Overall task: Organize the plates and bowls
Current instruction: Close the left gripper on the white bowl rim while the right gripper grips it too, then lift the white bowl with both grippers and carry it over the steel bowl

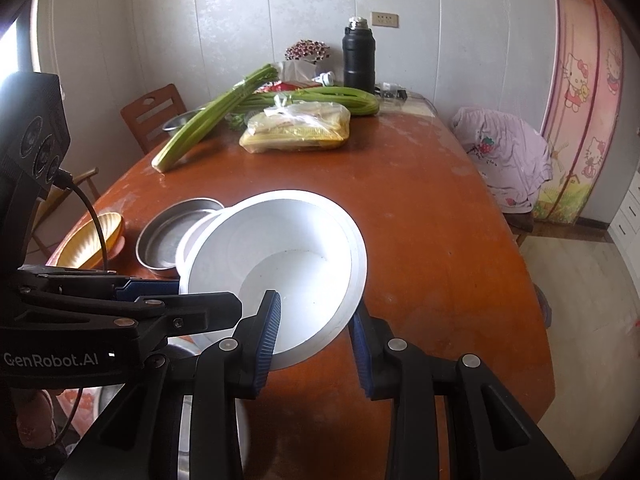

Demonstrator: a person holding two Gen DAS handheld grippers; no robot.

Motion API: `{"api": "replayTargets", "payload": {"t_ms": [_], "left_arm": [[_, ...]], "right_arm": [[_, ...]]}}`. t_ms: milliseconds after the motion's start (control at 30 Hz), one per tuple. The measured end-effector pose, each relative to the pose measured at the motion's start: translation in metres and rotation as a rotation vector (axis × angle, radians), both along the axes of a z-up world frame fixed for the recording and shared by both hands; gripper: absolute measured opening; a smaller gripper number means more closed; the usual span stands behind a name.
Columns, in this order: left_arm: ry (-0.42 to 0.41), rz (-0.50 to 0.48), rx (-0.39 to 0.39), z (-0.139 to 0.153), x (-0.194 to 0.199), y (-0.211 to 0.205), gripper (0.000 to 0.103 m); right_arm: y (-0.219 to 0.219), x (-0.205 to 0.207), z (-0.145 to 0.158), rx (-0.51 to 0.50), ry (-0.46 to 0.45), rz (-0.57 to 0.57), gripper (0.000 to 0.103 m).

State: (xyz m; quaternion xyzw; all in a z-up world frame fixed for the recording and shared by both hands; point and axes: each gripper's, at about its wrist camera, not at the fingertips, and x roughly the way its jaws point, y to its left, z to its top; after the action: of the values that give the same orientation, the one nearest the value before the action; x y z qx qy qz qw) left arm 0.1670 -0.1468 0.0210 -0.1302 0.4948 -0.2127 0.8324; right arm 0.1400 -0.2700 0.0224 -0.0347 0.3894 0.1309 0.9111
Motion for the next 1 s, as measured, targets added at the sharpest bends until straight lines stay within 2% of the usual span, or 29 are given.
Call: {"api": "replayTargets", "payload": {"t_ms": [400, 700, 1000], "left_arm": [[-0.07, 0.021, 0.001, 0.02, -0.045, 0.038, 0.035], [-0.084, 0.018, -0.002, 0.017, -0.07, 0.058, 0.035], [-0.07, 0.001, 0.019, 0.005, -0.085, 0.065, 0.035]], "right_arm": [[0.037, -0.035, 0.021, -0.002, -0.046, 0.042, 0.035], [0.059, -0.062, 0.022, -0.007, -0.046, 0.059, 0.035], [0.07, -0.079, 0.01, -0.006, -0.017, 0.064, 0.035]]}}
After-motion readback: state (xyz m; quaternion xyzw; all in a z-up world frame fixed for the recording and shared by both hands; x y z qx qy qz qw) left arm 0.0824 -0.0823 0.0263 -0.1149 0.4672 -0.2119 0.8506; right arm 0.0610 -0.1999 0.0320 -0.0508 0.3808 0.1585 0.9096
